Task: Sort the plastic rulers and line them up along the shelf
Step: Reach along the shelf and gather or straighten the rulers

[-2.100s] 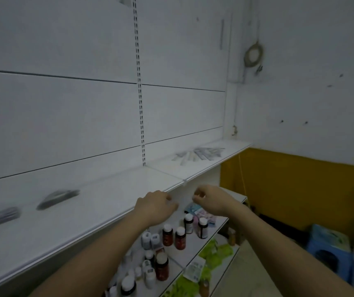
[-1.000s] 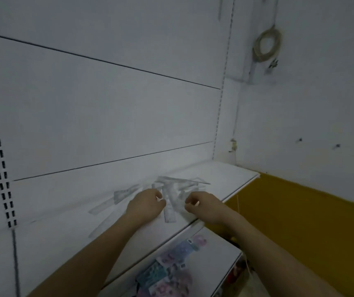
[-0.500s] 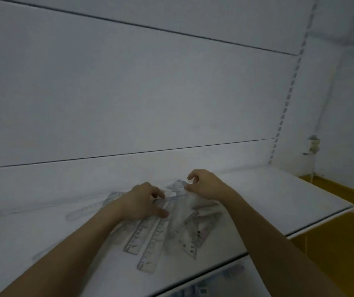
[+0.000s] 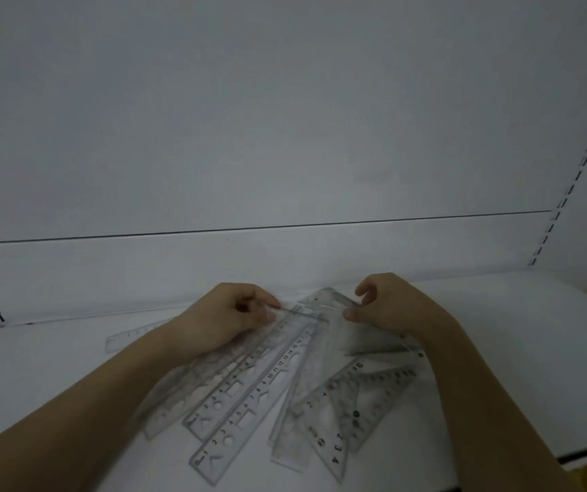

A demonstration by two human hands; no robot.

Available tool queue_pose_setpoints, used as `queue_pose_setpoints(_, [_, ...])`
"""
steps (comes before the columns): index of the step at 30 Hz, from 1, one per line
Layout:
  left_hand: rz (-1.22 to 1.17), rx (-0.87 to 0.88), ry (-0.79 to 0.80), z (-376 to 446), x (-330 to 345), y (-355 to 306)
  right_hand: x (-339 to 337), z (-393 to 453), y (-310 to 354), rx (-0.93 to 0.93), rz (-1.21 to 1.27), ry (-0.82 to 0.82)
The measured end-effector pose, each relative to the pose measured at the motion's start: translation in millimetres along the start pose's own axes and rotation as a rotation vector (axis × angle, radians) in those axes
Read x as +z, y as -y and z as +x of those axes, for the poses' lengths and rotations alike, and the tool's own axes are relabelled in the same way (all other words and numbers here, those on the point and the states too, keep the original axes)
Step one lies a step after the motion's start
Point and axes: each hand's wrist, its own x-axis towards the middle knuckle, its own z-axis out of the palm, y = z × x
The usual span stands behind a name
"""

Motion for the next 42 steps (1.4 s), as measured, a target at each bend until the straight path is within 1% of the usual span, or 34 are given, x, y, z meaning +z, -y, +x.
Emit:
queue_pose_setpoints(3, [-0.045, -0.023, -0.049, -1.7, -4.1, -1.2, 0.5, 1.6, -1.2, -0.005, -0.002, -0.021])
queue_pose_setpoints(6, [-0.143, -0.008, -0.102, -4.9, -2.9, -7.2, 0.1, 3.1, -3.2, -0.001, 0.056, -0.059])
queue_pose_setpoints(10, [-0.227, 0.006, -0.179, -7.0, -0.9, -13.5, 1.9, 5.3, -6.1, -0.051, 0.146, -0.12])
queue_pose_setpoints(13, [-0.173, 0.026, -0.213, -6.5, -2.3, -11.3, 4.6, 7.5, -6.8, -0.078, 0.19, -0.18])
queue_pose_setpoints(15, [-0.133, 0.01, -0.215, -4.9, -3.2, -9.7, 4.9, 8.8, -4.8, -0.102, 0.265, -0.211])
queue_pose_setpoints(19, [-0.013, -0.02, -0.169, -4.0, -6.9, -5.6, 6.3, 13.5, -0.4, -0.161, 0.378, -0.245])
queue_pose_setpoints(21, [0.057, -0.003, -0.168, -3.0, -10.0, -3.4, 8.8, 17.9, -0.7, -0.205, 0.387, -0.257])
queue_pose_setpoints(23, [0.092, 0.011, -0.168, -2.3, -12.7, -0.8, 12.6, 21.4, -1.2, -0.238, 0.33, -0.259])
queue_pose_setpoints(25, [0.159, 0.027, -0.177, -1.5, -15.0, 0.9, 15.9, 21.6, 0.7, -0.256, 0.264, -0.254])
queue_pose_setpoints(26, [0.235, 0.042, -0.194, -1.2, -16.3, 1.0, 17.0, 20.7, 2.5, -0.26, 0.254, -0.245])
queue_pose_setpoints(29, [0.484, 0.094, -0.266, -4.5, -16.6, -4.2, 17.1, 12.9, 11.7, -0.246, 0.318, -0.172])
queue_pose_setpoints(32, [0.493, 0.094, -0.344, -16.0, -22.2, -9.0, 15.6, -0.9, 23.4, -0.246, 0.348, -0.132])
queue_pose_setpoints(35, [0.548, 0.058, -0.36, -40.3, -42.9, -10.1, 15.9, -15.1, 45.9, -0.297, 0.324, -0.13])
queue_pose_setpoints(38, [0.616, 0.022, -0.377, -82.1, -72.9, -8.9, 25.6, -32.7, 80.7, -0.343, 0.278, -0.052])
queue_pose_setpoints(42, [0.675, -0.063, -0.426, -153.0, -121.4, -1.4, 57.4, -61.5, 141.7, -0.422, 0.174, 0.05])
